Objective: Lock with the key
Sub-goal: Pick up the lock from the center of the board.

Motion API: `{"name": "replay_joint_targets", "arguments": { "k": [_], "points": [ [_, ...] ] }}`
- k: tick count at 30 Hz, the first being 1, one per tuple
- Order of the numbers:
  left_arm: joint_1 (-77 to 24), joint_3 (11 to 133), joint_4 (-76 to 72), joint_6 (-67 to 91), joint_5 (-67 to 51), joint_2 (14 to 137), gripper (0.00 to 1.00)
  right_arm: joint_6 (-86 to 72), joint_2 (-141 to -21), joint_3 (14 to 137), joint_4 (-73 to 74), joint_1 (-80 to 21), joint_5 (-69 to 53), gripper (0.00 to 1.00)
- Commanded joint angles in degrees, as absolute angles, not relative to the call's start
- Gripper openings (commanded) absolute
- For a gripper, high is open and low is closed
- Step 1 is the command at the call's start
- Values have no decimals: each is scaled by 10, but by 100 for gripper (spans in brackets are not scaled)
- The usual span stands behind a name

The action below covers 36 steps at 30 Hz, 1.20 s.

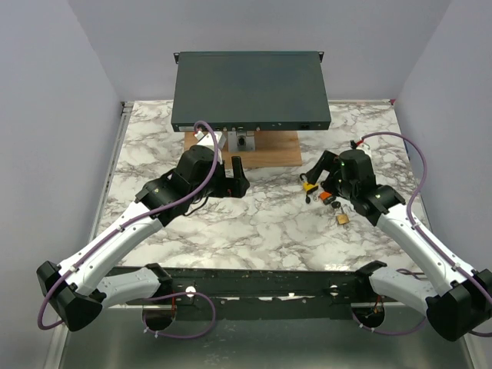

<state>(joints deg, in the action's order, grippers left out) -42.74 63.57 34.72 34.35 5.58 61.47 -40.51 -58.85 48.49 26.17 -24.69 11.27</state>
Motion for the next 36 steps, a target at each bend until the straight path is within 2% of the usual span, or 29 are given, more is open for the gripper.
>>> {"name": "replay_joint_targets", "arguments": {
  "k": [1, 13, 21, 25, 36],
  "points": [
    [-425, 639, 365, 334, 66, 611, 99, -412, -600, 500, 254, -247, 150, 100],
    [-405, 639, 386, 339, 71, 599, 98, -413, -661, 501, 220, -247, 167, 100],
    [-369, 619, 387, 351, 39, 583, 98, -407, -776, 522, 182, -247, 175, 96],
    [-353, 607, 393, 353, 29, 566, 98, -411, -826, 528, 172, -247, 218, 93],
    [-330, 585, 392, 359, 4, 543, 98, -378, -898, 539, 136, -249, 257, 76]
  ]
}}
